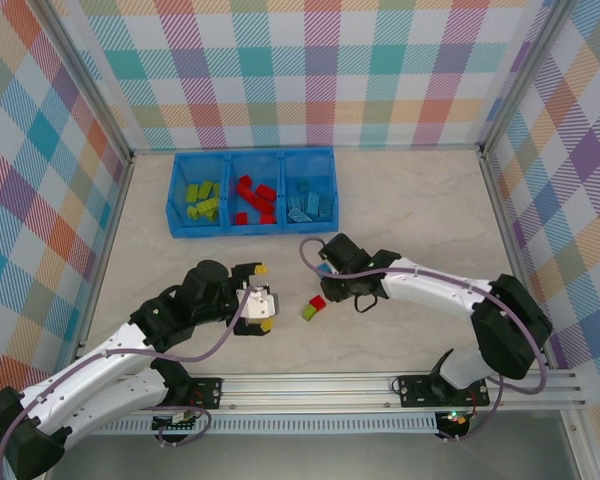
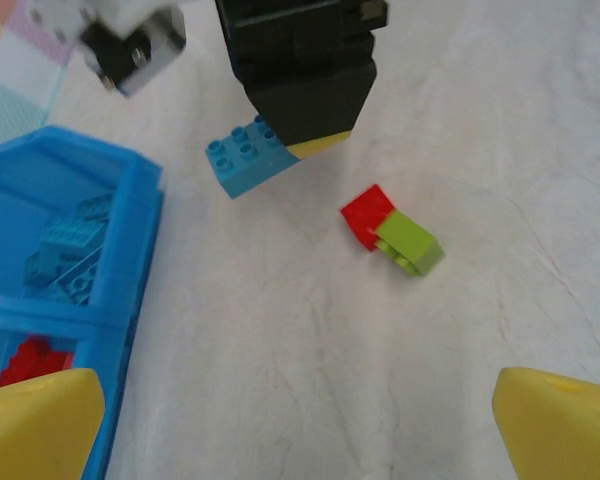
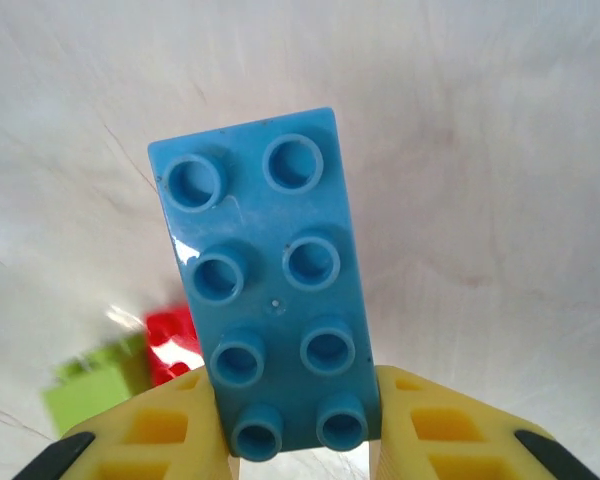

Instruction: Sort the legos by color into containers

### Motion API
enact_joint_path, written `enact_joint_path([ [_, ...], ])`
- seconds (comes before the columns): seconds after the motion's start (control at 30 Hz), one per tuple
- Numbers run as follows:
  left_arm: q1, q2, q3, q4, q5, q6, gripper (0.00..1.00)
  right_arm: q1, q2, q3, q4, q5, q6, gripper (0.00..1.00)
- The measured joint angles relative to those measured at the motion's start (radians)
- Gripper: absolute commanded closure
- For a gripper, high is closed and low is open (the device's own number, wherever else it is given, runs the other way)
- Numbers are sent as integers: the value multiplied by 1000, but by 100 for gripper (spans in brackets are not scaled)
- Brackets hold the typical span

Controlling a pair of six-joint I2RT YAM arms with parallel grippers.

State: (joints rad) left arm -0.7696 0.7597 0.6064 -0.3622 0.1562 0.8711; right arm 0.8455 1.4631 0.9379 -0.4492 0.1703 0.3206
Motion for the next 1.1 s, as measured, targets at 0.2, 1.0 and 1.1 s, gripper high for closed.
enact_joint_path([
  [0.2, 1, 52, 51, 77, -182, -257, 0, -37, 70, 228, 64, 29, -12, 75],
  [1.0, 21, 139, 229, 42, -645, -560, 0, -251, 739, 1105, -93, 26, -93, 43],
  [1.1, 21, 164, 249, 11, -687, -560, 0, -251, 670, 1050, -118, -20, -108, 38],
])
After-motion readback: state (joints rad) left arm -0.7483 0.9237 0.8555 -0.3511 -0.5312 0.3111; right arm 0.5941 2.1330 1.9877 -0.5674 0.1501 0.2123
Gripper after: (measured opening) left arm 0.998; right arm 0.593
